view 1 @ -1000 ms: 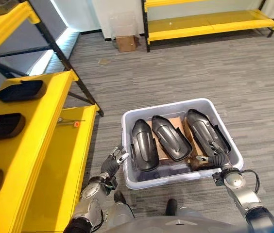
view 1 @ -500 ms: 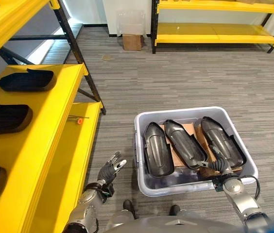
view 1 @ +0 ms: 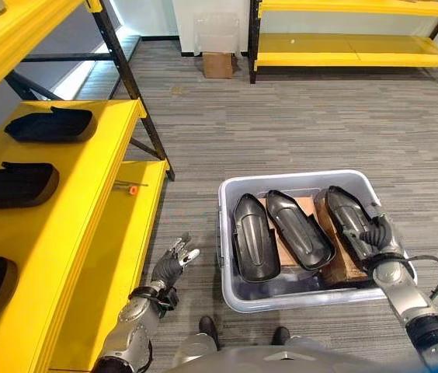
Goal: Move parts from the plastic box to the shelf.
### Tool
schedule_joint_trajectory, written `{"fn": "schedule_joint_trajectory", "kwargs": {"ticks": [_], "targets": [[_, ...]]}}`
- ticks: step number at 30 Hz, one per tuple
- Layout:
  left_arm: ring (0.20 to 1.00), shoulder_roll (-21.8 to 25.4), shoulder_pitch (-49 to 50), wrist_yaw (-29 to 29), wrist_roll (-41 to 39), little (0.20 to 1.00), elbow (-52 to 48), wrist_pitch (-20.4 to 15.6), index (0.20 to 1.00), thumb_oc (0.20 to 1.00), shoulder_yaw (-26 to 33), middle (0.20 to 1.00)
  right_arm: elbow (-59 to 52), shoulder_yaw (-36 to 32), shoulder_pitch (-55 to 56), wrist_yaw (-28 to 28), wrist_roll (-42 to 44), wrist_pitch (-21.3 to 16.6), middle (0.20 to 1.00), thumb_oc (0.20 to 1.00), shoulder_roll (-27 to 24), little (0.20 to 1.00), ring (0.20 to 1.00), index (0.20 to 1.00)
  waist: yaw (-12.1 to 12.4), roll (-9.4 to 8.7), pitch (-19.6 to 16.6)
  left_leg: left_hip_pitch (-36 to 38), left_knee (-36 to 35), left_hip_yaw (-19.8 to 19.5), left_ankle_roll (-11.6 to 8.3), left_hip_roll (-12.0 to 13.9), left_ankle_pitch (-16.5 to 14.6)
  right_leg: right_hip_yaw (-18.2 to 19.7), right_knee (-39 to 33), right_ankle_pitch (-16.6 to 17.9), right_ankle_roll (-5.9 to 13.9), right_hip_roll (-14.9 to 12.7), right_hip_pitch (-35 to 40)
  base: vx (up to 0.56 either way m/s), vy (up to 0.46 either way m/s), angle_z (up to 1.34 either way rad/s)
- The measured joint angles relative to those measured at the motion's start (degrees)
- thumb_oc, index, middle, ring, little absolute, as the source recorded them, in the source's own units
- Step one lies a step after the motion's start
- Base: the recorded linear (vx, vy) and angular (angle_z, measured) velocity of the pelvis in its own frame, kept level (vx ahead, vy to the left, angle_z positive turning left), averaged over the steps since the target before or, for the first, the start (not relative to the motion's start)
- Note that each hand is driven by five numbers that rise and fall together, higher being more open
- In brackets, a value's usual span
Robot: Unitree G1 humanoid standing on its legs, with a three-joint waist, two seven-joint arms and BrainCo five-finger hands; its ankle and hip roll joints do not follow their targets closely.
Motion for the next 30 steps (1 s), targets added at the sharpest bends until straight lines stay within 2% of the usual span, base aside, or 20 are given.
{"fn": "schedule_joint_trajectory", "kwargs": {"ticks": [6,8,12,16,23,25,26,30], "targets": [[1.0,1.04,-4.74,3.41,-2.93,1.0,-2.96,-3.05,1.0,1.0,1.01,1.0,5.06,-1.34,-5.52,-3.0,-0.7,1.22,1.0,1.0,-0.52,1.0,1.0,1.0,1.44,2.54,2.49,-5.13,2.42,-0.99,0.27,0.64,0.38,-0.47,2.13,0.06,-0.52,-0.03,-4.62,-0.13,-0.044,0.07],[1.0,1.15,-8.52,6.56,-3.45,1.0,-5.0,-5.28,1.0,1.0,1.35,1.0,6.89,-1.34,-8.46,-3.07,-0.05,1.54,1.0,1.0,-2.03,1.0,1.0,1.0,2.03,4.09,5.59,-6.55,2.86,-1.73,0.57,0.84,0.91,-0.91,3.56,-0.09,-0.96,-0.09,-6.2,-0.14,-0.066,0.09],[1.0,1.23,-13.05,11.21,-3.48,1.0,-8.33,-9.2,1.0,1.0,3.45,1.0,10.85,-1.21,-13.97,-3.18,0.84,2.42,1.0,1.0,-2.15,1.0,1.0,1.0,2.87,4.35,9.06,-9.72,4.0,-2.62,0.57,1.51,1.68,-1.31,7.1,-1.16,-1.78,-0.08,-10.04,-0.17,-0.072,0.07],[1.0,1.53,-18.24,15.17,-5.6,1.0,-11.7,-12.69,1.0,1.0,5.46,1.0,16.76,-1.23,-22.92,-3.29,8.73,3.69,1.0,1.0,-2.09,1.0,1.0,1.0,3.69,4.89,12.45,-14.71,4.6,-3.57,0.62,1.88,3.27,-1.69,13.49,-3.18,-3.2,-0.5,-17.2,-0.19,-0.063,0.08],[1.0,1.9,-19.81,18.3,-5.53,1.0,-12.14,-13.34,1.0,1.0,5.49,1.0,20.74,-0.19,-27.35,-3.07,13.97,4.58,1.0,1.0,-1.86,1.0,1.0,1.0,4.28,5.27,14.45,-18.28,5.55,-4.05,0.7,1.75,4.09,-1.62,23.07,-7.62,-4.29,-3.02,-24.13,-0.07,-0.025,0.05],[1.0,1.9,-19.97,18.32,-5.52,1.0,-12.16,-13.35,1.0,1.0,5.4,1.0,22.77,0.21,-28.3,-2.89,15.14,4.62,1.0,1.0,-1.78,1.0,1.0,1.0,4.31,5.4,15.18,-18.22,5.59,-4.14,0.68,1.76,4.12,-1.61,24.02,-8.04,-4.4,-3.13,-24.46,0.0,-0.015,0.01],[1.0,1.94,-20.19,18.29,-5.52,1.0,-12.16,-13.36,1.0,1.0,5.38,1.0,27.22,0.39,-30.43,-2.2,18.07,5.28,1.0,1.0,-1.82,1.0,1.0,1.0,4.26,5.5,15.52,-19.03,5.67,-4.21,0.52,1.69,4.32,-1.52,25.65,-8.71,-4.77,-3.69,-25.93,-0.03,-0.018,0.01],[1.0,1.96,-20.79,18.26,-5.57,1.0,-12.12,-13.35,1.0,1.0,5.09,1.0,29.92,1.15,-31.86,-1.16,20.88,6.71,1.0,1.0,-1.95,1.0,1.0,1.0,4.34,5.9,16.05,-20.31,6.19,-4.16,0.41,1.67,4.61,-1.48,27.5,-9.28,-5.33,-4.0,-27.85,-0.02,-0.012,0.0]]}}
